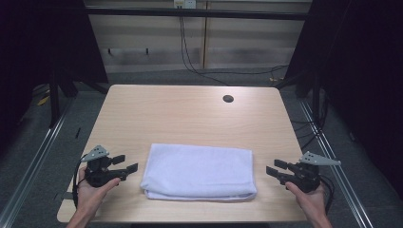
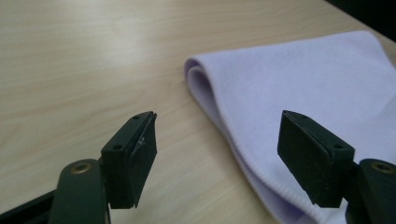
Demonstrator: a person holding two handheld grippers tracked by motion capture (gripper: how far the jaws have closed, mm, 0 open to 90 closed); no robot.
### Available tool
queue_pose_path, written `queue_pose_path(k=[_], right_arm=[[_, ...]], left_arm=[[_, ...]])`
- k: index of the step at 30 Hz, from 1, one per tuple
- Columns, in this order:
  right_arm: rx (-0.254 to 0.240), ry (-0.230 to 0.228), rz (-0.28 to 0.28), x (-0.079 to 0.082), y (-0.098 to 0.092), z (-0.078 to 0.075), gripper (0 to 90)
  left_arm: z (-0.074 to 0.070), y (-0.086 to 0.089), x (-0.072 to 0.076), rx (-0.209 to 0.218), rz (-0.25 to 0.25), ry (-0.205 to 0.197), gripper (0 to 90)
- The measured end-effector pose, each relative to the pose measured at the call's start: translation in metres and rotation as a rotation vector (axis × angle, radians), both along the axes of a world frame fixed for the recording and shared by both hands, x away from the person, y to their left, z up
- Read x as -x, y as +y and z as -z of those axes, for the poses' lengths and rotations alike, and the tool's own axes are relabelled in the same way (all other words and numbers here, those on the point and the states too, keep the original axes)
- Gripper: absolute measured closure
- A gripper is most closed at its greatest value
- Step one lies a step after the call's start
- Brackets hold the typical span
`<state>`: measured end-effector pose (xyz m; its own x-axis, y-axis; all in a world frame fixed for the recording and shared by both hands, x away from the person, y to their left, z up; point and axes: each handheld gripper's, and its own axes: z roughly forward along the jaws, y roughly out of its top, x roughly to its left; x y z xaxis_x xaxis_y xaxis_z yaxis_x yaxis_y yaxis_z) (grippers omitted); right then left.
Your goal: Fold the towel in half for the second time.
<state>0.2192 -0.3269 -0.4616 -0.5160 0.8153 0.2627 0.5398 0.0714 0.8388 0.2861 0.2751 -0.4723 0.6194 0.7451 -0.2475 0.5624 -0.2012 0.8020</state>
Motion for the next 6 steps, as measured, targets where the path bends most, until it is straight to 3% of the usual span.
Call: queue_pose_path(k=[1,2,6], right_arm=[[0.002,0.002,0.010,0.000,-0.003,0.001,45.8],[-0.028,0.019,0.037,-0.001,-0.007,0.005,44.1],[0.052,0.034,0.050,-0.002,-0.002,0.011,39.8]], left_arm=[[0.003,0.004,-0.001,-0.011,-0.025,0.001,28.8],[0.004,0.004,-0.001,-0.023,-0.029,-0.007,27.2],[0.008,0.007,-0.002,-0.015,-0.031,0.019,23.5]])
